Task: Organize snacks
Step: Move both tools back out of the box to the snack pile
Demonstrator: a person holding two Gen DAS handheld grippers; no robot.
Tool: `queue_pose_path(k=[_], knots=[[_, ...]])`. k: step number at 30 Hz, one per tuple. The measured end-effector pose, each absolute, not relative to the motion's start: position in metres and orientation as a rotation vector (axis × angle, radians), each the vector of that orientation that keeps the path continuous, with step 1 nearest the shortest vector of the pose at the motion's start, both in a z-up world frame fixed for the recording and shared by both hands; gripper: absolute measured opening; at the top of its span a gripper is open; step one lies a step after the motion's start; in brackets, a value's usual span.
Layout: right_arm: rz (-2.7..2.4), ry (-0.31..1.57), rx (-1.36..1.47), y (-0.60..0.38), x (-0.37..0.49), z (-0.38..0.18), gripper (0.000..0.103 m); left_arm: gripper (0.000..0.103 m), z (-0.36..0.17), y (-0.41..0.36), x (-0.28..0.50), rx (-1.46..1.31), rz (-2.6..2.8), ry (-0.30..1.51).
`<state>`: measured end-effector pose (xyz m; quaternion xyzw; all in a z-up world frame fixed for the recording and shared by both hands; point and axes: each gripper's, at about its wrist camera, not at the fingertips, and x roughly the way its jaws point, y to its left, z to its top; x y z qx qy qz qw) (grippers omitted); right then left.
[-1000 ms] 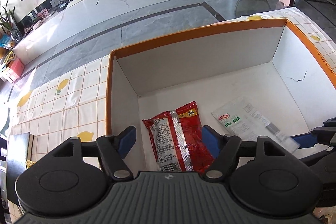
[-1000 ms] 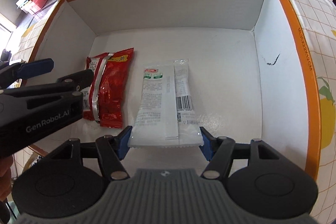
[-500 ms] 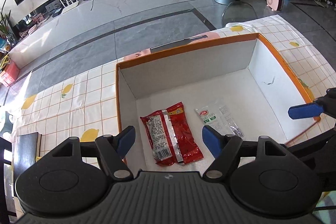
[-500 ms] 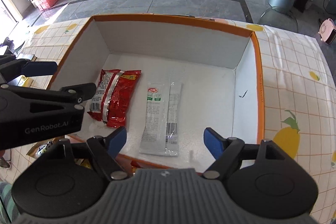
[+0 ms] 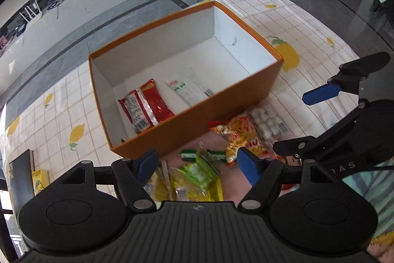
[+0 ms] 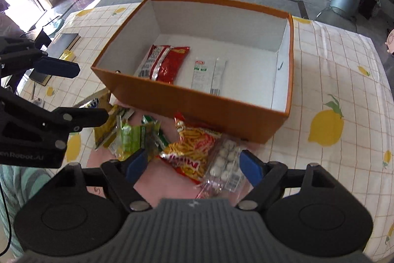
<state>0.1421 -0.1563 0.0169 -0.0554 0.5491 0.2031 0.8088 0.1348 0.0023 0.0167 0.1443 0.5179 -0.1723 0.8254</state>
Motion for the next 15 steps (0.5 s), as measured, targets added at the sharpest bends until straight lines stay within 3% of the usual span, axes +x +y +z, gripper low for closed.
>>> queue_pose_path(k=[15], knots=[[0.441,1.353,-0.278,-0.191,0.100,-0.066,0.076,0.083,-0.073,-0.027,0.086,0.388,-0.556,1.237]])
